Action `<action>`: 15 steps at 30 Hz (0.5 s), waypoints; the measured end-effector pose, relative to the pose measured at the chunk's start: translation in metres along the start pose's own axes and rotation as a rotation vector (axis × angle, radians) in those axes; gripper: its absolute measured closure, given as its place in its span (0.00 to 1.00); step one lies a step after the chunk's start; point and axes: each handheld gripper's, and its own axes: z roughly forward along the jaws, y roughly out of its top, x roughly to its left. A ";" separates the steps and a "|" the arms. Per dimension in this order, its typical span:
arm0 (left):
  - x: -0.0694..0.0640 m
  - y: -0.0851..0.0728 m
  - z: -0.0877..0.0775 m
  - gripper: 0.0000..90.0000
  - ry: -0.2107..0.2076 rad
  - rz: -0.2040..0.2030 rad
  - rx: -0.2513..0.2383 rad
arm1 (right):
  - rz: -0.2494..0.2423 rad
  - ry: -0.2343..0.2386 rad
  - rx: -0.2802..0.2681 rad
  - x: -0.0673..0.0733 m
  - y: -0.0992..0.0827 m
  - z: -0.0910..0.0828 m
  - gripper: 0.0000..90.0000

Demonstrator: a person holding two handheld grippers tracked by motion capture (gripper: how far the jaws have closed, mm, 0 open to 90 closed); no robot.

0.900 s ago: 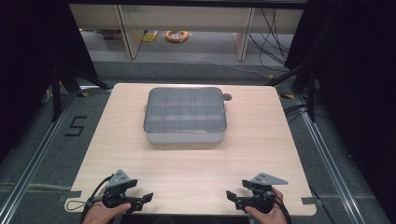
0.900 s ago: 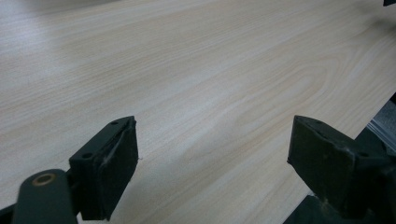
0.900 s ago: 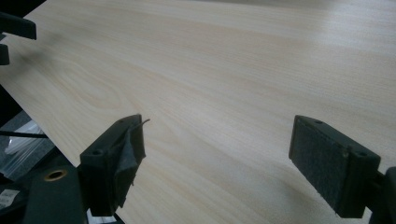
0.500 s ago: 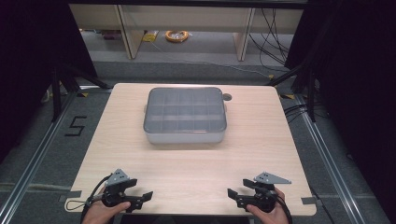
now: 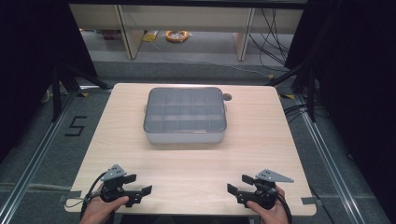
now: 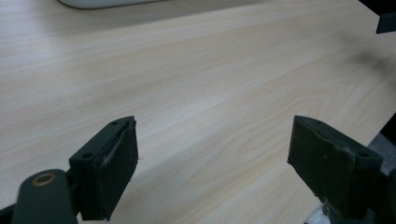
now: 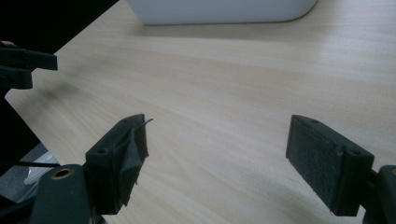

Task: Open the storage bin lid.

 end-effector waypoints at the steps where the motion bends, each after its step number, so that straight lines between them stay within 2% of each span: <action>1: 0.000 0.000 0.000 0.17 0.000 0.000 0.000 | 0.000 -0.006 -0.008 -0.001 0.001 0.001 0.24; 2: 0.002 0.004 0.001 0.17 0.001 -0.005 -0.015 | 0.031 0.002 -0.004 0.000 0.003 0.001 0.24; 4: 0.005 0.008 0.004 0.17 0.012 -0.021 -0.030 | 0.013 0.004 -0.026 -0.003 0.006 0.003 0.24; 5: 0.007 0.009 0.005 0.17 0.016 -0.016 -0.030 | 0.018 0.008 -0.014 -0.005 0.008 0.002 0.24; 7: 0.008 0.012 0.006 0.17 0.023 -0.025 -0.026 | 0.021 0.011 -0.025 -0.006 0.009 0.004 0.24; 8: 0.010 0.014 0.007 0.17 0.027 -0.021 -0.030 | 0.038 0.022 -0.036 -0.005 0.010 0.004 0.24; 9: 0.011 0.016 0.008 0.17 0.031 -0.024 -0.035 | 0.060 0.026 -0.023 -0.004 0.012 0.003 0.24; 11: 0.013 0.019 0.010 0.17 0.030 -0.034 -0.041 | 0.052 0.016 -0.029 -0.008 0.014 0.004 0.24; 12: 0.013 0.020 0.009 0.17 0.031 -0.036 -0.038 | 0.027 0.013 -0.044 -0.011 0.016 0.006 0.24; 14: 0.014 0.021 0.010 0.17 0.030 -0.034 -0.048 | 0.036 0.013 -0.040 -0.013 0.019 0.005 0.24; 15: 0.014 0.023 0.009 0.17 0.027 -0.039 -0.050 | 0.028 0.010 -0.056 -0.014 0.020 0.006 0.24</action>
